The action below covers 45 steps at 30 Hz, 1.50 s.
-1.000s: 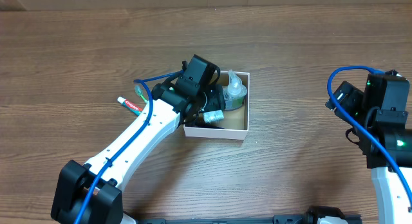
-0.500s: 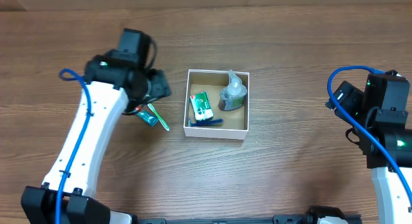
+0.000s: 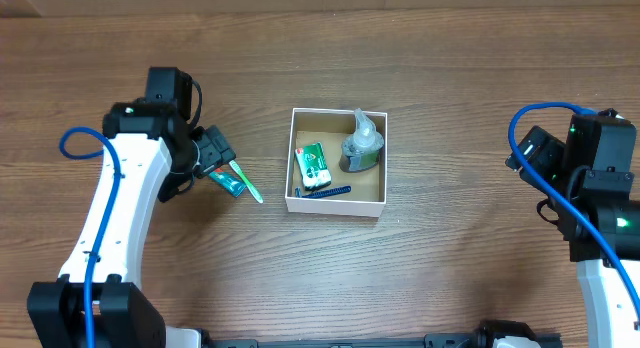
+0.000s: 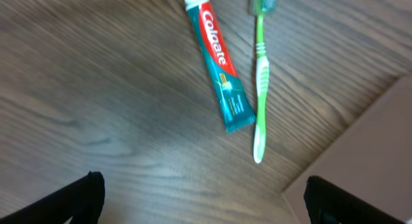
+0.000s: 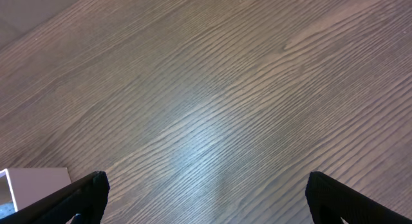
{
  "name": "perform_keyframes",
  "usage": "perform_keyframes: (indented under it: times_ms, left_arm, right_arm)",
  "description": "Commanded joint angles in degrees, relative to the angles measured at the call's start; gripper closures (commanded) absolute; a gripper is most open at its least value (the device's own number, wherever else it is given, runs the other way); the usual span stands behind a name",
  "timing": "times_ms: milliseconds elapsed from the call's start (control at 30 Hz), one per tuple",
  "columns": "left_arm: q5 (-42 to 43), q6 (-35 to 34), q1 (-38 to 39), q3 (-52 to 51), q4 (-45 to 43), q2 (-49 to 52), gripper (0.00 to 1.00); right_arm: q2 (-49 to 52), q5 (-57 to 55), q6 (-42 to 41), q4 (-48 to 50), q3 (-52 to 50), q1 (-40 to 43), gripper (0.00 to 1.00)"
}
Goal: Pack container
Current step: 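Return the left gripper to the Colgate toothpaste tube and grasp it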
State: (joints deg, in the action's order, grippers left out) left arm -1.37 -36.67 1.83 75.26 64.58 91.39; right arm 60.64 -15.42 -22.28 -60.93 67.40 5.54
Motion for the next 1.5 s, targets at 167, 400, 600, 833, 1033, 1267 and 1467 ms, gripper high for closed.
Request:
perform_keyframes:
  times_ms: [167,400,600,833,1033,1267,1467]
  left_arm:
    - [-1.8,-6.4,0.0,-12.4,-14.7,0.1,0.07]
    - [-2.4,-9.7,0.0,-16.2,-23.1,3.1,0.12]
    - [-3.5,-11.8,-0.1,-16.2,-27.3,9.4,0.13]
    - [-3.5,-13.1,-1.7,-16.2,-29.6,16.2,0.12]
    - [-2.8,-10.5,-4.3,-15.7,-28.7,16.5,0.41]
    - [0.0,-3.5,-6.0,-14.9,-28.4,16.4,0.68]
    - [5.1,2.9,-6.0,-11.6,-26.4,15.6,0.72]
  right_arm:
    - [-0.4,-0.2,-0.3,0.3,0.9,0.1,0.00]
    - [-0.3,-0.2,-0.3,0.3,0.9,0.1,0.00]
    - [-0.3,-0.2,-0.3,0.3,0.9,0.1,0.00]
    - [-0.3,-0.2,-0.3,0.3,0.9,0.1,0.00]
    - [-0.4,-0.2,-0.3,0.3,0.9,0.1,0.00]
    - [-0.3,-0.2,-0.3,0.3,0.9,0.1,0.00]
    - [-0.3,-0.2,-0.3,0.3,0.9,0.1,0.00]
